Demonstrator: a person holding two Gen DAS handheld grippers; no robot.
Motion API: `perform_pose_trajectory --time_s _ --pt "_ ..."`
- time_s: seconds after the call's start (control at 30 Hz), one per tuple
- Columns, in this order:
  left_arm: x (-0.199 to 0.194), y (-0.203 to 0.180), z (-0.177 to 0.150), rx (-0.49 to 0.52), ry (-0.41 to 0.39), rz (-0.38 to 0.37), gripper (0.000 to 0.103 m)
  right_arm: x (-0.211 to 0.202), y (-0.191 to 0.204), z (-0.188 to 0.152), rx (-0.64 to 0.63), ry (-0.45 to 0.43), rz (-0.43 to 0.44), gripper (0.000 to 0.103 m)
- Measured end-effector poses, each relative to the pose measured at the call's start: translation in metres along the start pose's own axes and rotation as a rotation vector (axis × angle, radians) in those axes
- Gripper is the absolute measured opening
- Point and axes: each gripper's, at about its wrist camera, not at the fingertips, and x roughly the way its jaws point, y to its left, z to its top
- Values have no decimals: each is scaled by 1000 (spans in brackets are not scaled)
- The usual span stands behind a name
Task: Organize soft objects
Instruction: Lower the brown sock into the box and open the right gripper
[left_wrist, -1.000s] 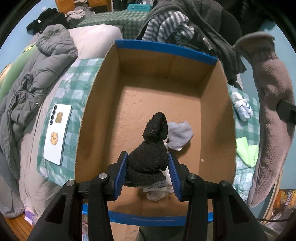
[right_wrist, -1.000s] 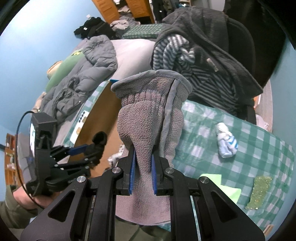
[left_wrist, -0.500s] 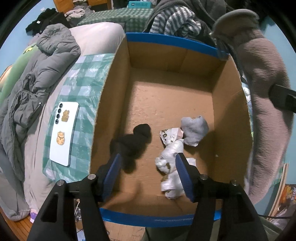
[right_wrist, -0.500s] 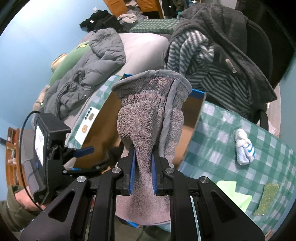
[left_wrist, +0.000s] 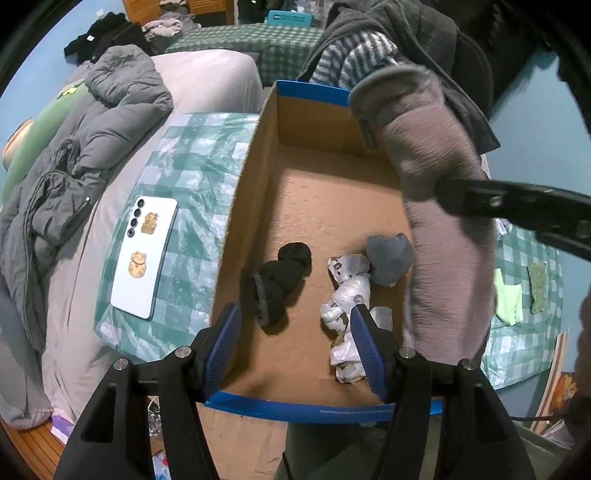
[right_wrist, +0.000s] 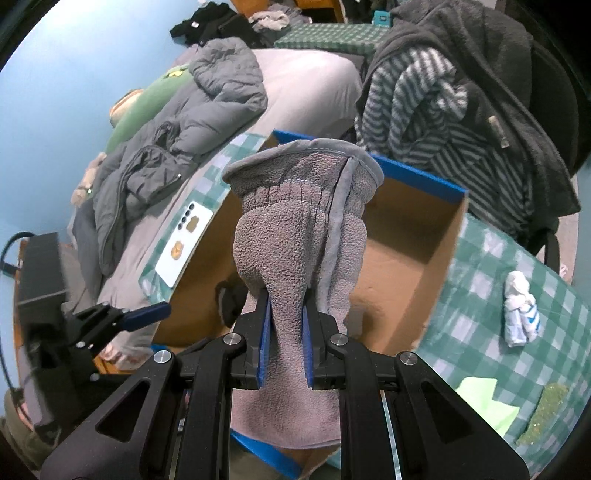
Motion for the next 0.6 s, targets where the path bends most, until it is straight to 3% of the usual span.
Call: perform_pose_trajectory --time_s 0.3,0.47,0.6 --pt "-5 8 -3 -28 -5 13 63 30 1 2 5 74 7 26" --pt "-6 4 -2 -35 1 7 63 24 0 1 0 63 -7 51" --pt "-12 -4 -1 -27 -7 -2 63 15 -4 -2 3 49 -26 62"
